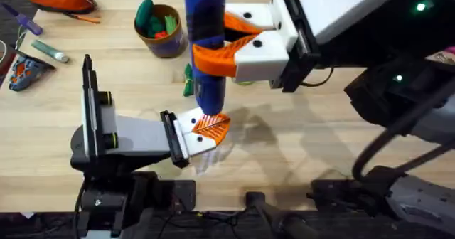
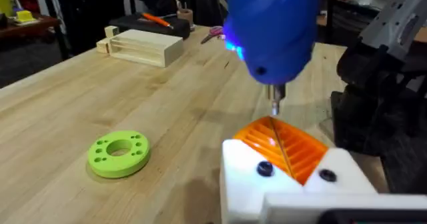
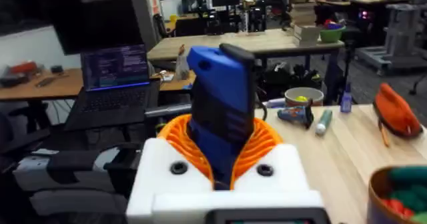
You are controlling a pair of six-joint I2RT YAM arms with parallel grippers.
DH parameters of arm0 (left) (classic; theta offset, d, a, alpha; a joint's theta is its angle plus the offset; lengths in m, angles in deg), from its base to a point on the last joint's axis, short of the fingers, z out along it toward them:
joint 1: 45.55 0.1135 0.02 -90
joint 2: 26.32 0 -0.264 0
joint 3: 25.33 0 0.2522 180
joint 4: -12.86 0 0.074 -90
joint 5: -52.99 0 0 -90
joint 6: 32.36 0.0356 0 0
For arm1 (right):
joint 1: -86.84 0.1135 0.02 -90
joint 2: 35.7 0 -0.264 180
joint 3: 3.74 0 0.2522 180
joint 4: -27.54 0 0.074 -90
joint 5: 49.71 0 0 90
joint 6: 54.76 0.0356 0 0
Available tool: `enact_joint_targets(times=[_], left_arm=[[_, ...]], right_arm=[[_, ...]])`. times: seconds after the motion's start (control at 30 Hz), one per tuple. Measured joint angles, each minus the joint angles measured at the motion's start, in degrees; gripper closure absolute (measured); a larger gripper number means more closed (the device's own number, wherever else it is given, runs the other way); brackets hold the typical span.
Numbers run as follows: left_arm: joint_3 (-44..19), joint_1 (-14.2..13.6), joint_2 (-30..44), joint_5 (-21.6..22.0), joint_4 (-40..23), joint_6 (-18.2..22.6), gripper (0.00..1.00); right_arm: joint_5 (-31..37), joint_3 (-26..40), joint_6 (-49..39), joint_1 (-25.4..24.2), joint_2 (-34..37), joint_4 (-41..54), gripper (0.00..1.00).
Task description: Pick up the gripper from the table and insert it into the empty holder that is missing its gripper. Then pick up a screw, insert it into the mounting hole, and use the screwdriver to tighten it. Finally, clean up the table by picking up the vegetable and placing it into the bucket.
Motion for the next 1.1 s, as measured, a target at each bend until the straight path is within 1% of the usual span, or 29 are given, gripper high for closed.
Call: enact_joint_targets(times=[0.17,0.4,0.77,1.1], left_arm=[[0.0,0.0,0.0,0.0,0.0,0.0,0.989],[0.0,0.0,0.0,0.0,0.0,0.0,0.989],[0.0,0.0,0.0,0.0,0.0,0.0,0.989],[0.0,0.0,0.0,0.0,0.0,0.0,0.989]], right_arm=[[-1.2,3.0,-1.7,1.8,1.6,-0.4,0.907],[-6.6,7.9,-3.8,2.1,7.6,-0.3,0.907],[-13.8,8.2,-6.4,2.1,8.5,-0.4,0.907],[-15.5,8.6,-10.3,2.2,8.8,-0.5,0.907]])
